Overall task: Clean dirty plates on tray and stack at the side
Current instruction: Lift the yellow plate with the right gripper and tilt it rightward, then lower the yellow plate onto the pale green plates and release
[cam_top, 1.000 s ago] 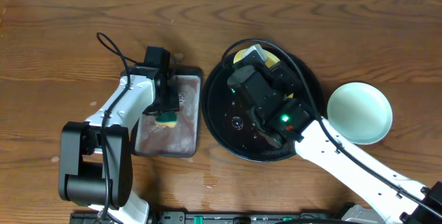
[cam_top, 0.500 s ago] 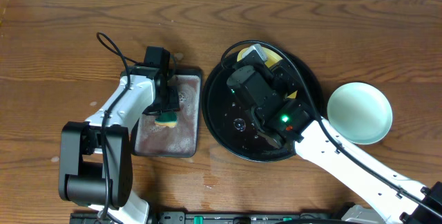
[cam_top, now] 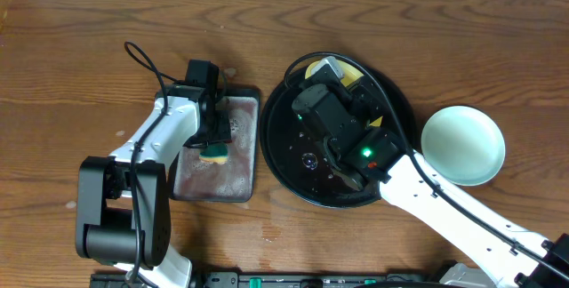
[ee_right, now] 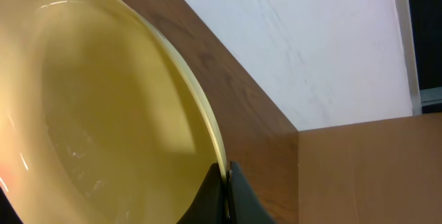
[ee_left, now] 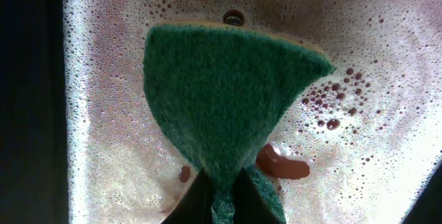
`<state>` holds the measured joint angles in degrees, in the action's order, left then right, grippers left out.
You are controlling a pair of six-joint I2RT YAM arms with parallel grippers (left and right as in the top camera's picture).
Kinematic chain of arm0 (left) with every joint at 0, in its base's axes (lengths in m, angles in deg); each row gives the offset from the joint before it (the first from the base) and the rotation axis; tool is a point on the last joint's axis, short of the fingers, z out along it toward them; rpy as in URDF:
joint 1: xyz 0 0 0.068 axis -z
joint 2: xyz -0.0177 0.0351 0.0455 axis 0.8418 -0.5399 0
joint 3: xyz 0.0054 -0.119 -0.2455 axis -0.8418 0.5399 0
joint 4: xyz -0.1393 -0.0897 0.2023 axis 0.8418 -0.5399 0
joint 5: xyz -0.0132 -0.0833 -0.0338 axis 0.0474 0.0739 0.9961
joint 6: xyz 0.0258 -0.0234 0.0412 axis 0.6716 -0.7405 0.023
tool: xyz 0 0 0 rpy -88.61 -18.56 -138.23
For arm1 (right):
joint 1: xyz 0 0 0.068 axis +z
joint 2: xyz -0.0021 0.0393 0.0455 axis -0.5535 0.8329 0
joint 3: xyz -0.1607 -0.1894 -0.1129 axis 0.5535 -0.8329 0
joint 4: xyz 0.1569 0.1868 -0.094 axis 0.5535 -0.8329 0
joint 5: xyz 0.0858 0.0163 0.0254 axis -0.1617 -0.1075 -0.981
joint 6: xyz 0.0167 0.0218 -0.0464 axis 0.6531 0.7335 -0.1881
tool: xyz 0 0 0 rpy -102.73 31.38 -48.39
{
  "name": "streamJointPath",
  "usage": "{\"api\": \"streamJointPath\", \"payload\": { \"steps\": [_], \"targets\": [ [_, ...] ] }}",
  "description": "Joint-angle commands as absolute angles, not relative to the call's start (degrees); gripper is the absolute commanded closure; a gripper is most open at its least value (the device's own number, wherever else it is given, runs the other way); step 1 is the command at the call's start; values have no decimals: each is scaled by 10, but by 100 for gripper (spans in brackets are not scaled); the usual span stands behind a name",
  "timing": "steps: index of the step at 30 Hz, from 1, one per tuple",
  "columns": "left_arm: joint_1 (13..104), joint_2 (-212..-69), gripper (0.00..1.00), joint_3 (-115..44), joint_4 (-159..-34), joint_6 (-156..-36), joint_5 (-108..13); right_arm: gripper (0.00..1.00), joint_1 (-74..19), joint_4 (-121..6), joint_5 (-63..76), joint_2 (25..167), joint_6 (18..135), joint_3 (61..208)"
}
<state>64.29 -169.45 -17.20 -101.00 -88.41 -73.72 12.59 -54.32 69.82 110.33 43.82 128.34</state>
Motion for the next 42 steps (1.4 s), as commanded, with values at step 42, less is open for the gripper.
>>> {"api": "streamJointPath", "payload": {
  "steps": [42],
  "targets": [
    [641,-1706,93,-175,-1014,-879,-742,99,-431,-748,180,1092,890,1273]
  ]
}}
